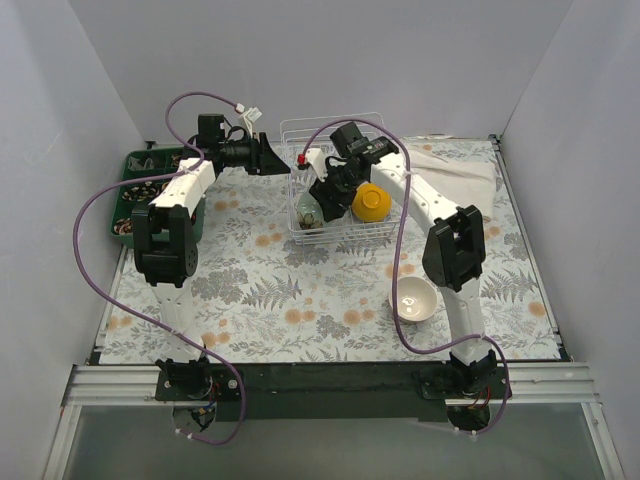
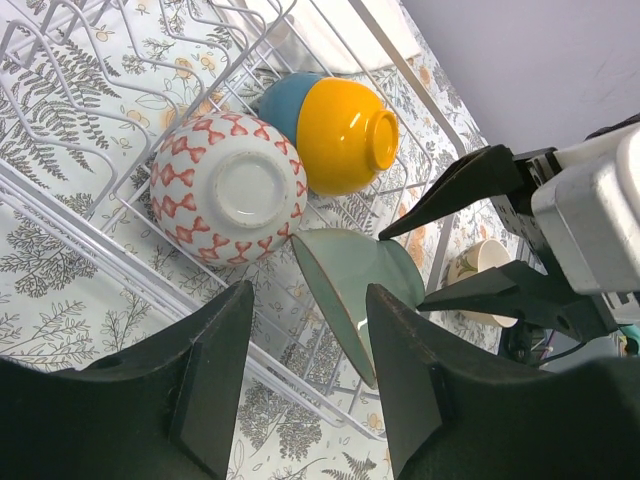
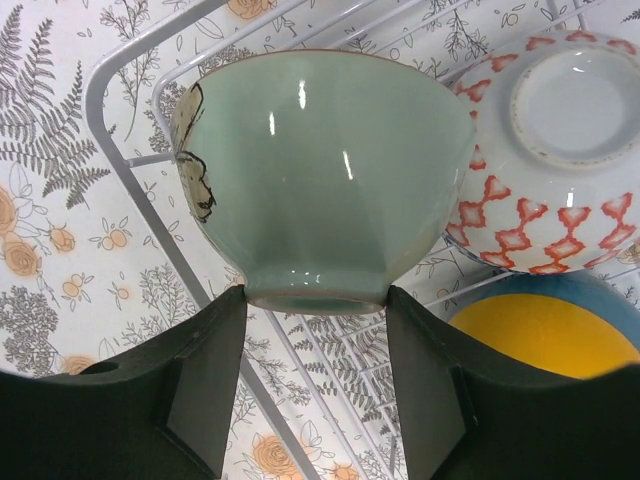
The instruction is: Load the bowls into the dish rack
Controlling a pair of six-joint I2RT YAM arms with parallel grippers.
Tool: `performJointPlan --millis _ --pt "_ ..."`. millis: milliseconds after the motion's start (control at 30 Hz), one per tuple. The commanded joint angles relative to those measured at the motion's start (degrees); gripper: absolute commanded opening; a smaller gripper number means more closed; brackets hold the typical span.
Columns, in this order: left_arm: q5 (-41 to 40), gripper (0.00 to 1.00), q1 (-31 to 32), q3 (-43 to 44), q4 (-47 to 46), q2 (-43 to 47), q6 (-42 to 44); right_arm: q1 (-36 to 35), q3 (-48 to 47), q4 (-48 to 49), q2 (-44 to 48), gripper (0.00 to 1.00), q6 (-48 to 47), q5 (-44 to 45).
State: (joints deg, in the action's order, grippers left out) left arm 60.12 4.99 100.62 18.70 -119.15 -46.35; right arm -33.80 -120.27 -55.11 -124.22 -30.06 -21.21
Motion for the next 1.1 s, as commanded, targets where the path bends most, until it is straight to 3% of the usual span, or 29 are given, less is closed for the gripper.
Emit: performJointPlan --millis 0,400,667,1067 --pt "0.18 0.49 -0.25 -0.42 -0.07 6.21 0.91 -1.62 -2.43 -3.51 -0.4 0.36 -2.28 0.29" --pt "0.44 0.49 -0.25 0.19 -0.42 6.3 0.64 -1.79 -3.83 -4.56 3.2 0.35 -6.84 5.04" --pt "0.44 0.49 -0.25 -0.6 -0.77 7.09 0.47 -3.02 -7.79 -5.8 3.55 0.36 -14.4 3.9" --pt "0.88 0.5 -0.25 -2.01 -0.86 7.53 0.47 -3.99 -7.17 -5.53 3.9 0.37 -16.34 2.23"
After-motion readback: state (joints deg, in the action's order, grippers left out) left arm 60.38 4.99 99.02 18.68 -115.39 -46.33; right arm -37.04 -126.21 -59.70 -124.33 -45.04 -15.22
